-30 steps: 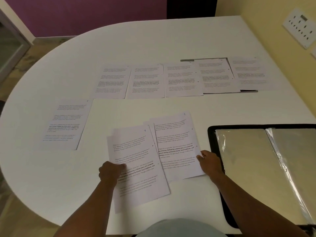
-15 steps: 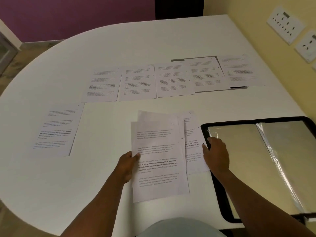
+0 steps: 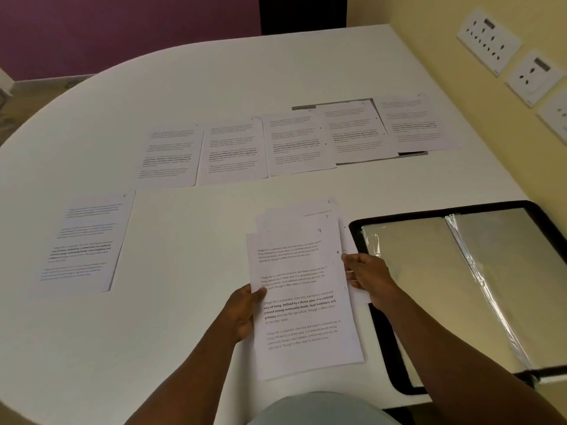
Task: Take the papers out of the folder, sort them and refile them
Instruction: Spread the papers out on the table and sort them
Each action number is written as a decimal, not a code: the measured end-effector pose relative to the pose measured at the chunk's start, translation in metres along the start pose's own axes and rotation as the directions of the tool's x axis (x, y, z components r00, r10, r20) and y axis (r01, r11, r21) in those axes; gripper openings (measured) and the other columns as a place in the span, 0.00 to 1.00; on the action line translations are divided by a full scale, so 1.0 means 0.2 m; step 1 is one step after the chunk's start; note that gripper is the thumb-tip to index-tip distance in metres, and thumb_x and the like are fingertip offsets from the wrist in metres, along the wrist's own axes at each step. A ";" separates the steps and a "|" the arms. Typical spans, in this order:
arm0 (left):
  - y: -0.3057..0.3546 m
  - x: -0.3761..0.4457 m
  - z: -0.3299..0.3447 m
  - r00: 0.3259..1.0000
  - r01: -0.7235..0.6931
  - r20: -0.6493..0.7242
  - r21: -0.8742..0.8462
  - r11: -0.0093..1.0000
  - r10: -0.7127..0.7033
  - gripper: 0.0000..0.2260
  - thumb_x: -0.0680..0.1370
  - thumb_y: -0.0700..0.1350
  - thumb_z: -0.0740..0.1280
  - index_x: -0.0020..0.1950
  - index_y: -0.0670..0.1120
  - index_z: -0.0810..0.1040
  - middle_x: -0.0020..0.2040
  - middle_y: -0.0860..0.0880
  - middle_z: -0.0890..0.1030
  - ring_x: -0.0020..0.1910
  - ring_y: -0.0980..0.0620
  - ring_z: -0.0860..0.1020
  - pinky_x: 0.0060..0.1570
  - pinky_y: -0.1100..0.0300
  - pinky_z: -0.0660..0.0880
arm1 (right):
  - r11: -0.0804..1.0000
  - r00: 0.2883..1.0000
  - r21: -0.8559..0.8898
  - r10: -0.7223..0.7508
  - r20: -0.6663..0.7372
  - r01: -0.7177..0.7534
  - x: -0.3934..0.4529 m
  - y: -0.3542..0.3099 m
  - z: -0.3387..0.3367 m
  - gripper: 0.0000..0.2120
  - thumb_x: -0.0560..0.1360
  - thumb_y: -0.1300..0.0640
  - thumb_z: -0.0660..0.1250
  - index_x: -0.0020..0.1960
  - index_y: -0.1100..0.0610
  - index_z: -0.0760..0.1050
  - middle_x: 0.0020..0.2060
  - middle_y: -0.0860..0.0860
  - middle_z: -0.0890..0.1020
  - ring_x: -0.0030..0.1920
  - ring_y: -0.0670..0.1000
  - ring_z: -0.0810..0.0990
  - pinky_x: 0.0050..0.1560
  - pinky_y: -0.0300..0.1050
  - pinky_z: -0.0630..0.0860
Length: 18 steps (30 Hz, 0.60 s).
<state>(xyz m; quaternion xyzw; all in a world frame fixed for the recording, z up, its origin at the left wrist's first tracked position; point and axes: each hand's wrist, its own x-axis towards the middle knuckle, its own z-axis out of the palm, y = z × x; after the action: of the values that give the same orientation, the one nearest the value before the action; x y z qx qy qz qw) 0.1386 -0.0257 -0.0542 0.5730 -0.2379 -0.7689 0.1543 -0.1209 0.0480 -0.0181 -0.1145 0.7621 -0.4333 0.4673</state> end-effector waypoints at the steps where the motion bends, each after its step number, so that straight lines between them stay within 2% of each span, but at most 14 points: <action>1: 0.00 0.00 0.01 1.000 0.005 0.003 0.006 1.000 -0.005 0.08 0.81 0.37 0.62 0.58 0.42 0.78 0.51 0.41 0.84 0.48 0.42 0.84 0.41 0.48 0.81 | 1.000 1.000 -0.018 0.003 0.009 -0.003 0.00 0.00 0.00 0.05 0.76 0.56 0.71 0.47 0.57 0.80 0.38 0.54 0.82 0.35 0.48 0.78 0.32 0.36 0.76; 6: -0.01 0.00 0.04 1.000 0.013 -0.003 0.033 0.999 -0.013 0.08 0.81 0.37 0.63 0.57 0.42 0.78 0.50 0.41 0.85 0.48 0.41 0.84 0.41 0.48 0.81 | 0.991 1.000 -0.133 -0.016 -0.007 0.015 0.04 0.04 0.00 0.04 0.74 0.61 0.72 0.41 0.57 0.79 0.37 0.55 0.80 0.36 0.50 0.75 0.37 0.41 0.75; 9: -0.02 0.03 0.02 0.998 -0.003 -0.064 0.088 0.996 0.009 0.09 0.80 0.37 0.64 0.59 0.42 0.79 0.51 0.43 0.85 0.49 0.41 0.83 0.47 0.45 0.81 | 0.985 0.996 -0.169 -0.039 -0.084 0.024 0.07 0.06 -0.01 0.04 0.74 0.60 0.73 0.40 0.57 0.80 0.39 0.54 0.82 0.35 0.50 0.76 0.41 0.44 0.78; 12: -0.03 0.06 0.01 0.989 -0.021 -0.139 0.160 0.987 0.043 0.09 0.80 0.38 0.65 0.59 0.42 0.79 0.51 0.44 0.84 0.49 0.43 0.83 0.52 0.44 0.80 | 0.982 0.988 -0.188 -0.063 -0.140 0.036 0.10 0.05 -0.01 0.03 0.73 0.57 0.73 0.43 0.56 0.82 0.42 0.54 0.84 0.39 0.50 0.79 0.50 0.50 0.81; 13: -0.03 0.06 0.01 0.985 -0.034 -0.160 0.166 0.986 0.061 0.09 0.80 0.38 0.65 0.59 0.42 0.79 0.52 0.44 0.84 0.49 0.43 0.83 0.52 0.45 0.80 | 0.980 0.984 -0.193 -0.082 -0.159 0.051 0.10 0.04 -0.01 0.03 0.73 0.56 0.73 0.43 0.56 0.82 0.43 0.54 0.84 0.40 0.50 0.79 0.49 0.49 0.81; 16: -0.03 0.08 0.02 0.963 -0.108 -0.215 0.252 0.962 0.165 0.08 0.80 0.39 0.64 0.56 0.44 0.80 0.53 0.45 0.83 0.50 0.44 0.82 0.55 0.46 0.79 | 0.928 0.942 -0.344 -0.237 -0.237 0.147 0.09 -0.04 -0.03 0.06 0.77 0.55 0.69 0.46 0.57 0.81 0.44 0.54 0.83 0.41 0.50 0.79 0.38 0.39 0.73; 18: -0.02 0.10 0.03 0.938 -0.141 -0.245 0.375 0.916 0.245 0.05 0.79 0.41 0.66 0.51 0.46 0.81 0.53 0.45 0.83 0.50 0.45 0.82 0.55 0.46 0.79 | 0.828 0.854 -0.497 -0.438 -0.281 0.260 0.09 -0.10 -0.04 0.09 0.78 0.55 0.66 0.48 0.61 0.80 0.42 0.56 0.83 0.39 0.51 0.77 0.38 0.39 0.69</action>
<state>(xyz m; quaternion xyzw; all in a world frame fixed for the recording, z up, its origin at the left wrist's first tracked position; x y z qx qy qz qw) 0.1282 -0.0313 -0.0706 0.6700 -0.4027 -0.6033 0.1581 -0.1420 0.0303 -0.0114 -0.2704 0.8813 -0.3423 0.1816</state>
